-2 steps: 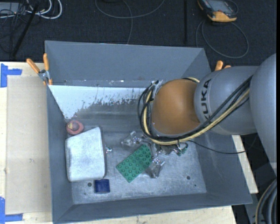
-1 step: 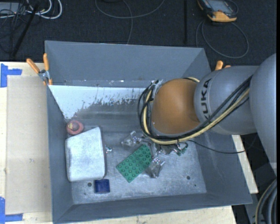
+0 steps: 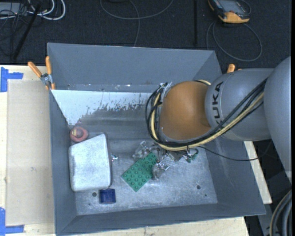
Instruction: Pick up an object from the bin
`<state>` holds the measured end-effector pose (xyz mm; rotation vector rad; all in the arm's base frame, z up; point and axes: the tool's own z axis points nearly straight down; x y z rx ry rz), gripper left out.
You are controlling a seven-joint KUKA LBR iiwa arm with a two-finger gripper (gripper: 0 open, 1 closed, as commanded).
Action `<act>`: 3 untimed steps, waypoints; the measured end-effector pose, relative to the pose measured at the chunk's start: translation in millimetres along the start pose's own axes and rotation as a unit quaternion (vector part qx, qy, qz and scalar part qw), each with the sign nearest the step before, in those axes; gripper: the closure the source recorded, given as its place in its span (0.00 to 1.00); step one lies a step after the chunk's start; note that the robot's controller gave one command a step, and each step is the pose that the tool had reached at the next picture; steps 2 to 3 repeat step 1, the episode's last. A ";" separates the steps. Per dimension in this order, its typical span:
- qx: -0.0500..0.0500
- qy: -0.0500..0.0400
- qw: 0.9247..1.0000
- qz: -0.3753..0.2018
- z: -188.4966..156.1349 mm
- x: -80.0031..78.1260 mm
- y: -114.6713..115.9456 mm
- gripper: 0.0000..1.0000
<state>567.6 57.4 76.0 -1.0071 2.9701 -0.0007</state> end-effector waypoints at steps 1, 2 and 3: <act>0.000 0.000 1.000 0.002 -61.3 -2.3 -0.1 1.00; 0.000 0.000 1.000 0.002 -61.3 -2.3 -0.1 1.00; 0.000 0.000 1.000 0.002 -61.3 -2.3 -0.1 1.00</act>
Offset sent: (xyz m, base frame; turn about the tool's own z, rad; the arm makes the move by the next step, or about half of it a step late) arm 0.0001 0.0002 0.0579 0.0000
